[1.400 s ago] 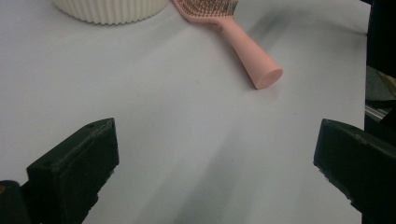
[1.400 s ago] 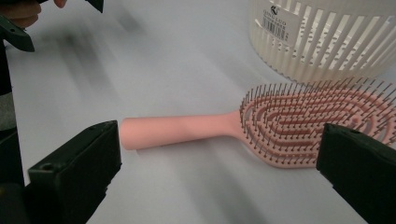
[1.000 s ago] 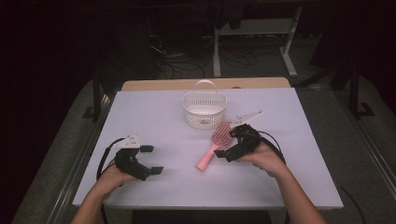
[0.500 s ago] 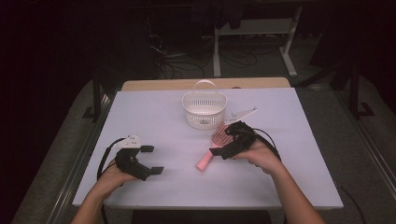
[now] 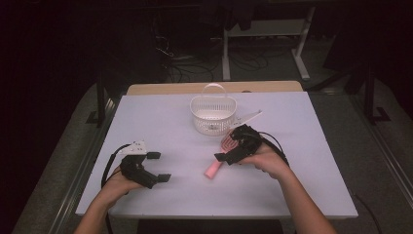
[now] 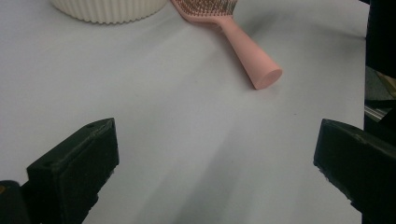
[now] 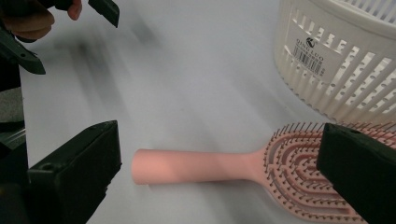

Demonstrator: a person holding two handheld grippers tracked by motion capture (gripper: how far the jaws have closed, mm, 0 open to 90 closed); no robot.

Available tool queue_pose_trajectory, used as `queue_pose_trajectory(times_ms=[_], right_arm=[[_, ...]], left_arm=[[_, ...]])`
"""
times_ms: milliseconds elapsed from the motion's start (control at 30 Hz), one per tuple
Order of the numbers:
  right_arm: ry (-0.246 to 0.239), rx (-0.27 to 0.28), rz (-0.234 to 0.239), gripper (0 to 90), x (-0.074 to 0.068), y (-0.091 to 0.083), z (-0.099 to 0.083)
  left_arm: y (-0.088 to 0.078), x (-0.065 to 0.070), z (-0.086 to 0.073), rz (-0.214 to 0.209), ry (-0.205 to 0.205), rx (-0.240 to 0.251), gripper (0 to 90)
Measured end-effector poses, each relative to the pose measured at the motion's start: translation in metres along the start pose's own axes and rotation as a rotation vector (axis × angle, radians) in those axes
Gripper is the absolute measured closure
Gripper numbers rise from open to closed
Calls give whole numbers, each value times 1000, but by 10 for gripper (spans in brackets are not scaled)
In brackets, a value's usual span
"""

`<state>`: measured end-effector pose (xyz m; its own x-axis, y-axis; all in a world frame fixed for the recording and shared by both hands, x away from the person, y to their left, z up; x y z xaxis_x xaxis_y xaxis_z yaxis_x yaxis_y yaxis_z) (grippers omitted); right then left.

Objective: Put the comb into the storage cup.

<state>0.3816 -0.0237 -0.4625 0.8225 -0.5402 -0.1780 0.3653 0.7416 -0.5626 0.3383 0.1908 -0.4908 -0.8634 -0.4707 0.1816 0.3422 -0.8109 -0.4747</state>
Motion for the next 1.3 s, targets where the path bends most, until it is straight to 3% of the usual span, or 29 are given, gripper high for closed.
queue_pose_trajectory(times_ms=[533, 1300], right_arm=[[-12, -9, 14, 24, -4, 11, 6], [-32, -43, 58, 342, -16, 30, 14]], left_arm=[[0, 0, 0, 1, 0, -2, 2], [1, 0, 0, 2, -1, -1, 2]])
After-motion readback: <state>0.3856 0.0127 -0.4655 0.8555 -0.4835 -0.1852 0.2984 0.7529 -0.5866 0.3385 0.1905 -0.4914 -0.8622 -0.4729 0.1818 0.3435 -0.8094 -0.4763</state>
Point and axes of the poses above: each handheld gripper's, and its own axes: y roughly forward along the jaws, z roughly out of its top, x roughly to its right, the point moved 10 cm from there along y, roughly forward along the jaws, and after that the axes turned 7 degrees about x, right-handed, at the moved point
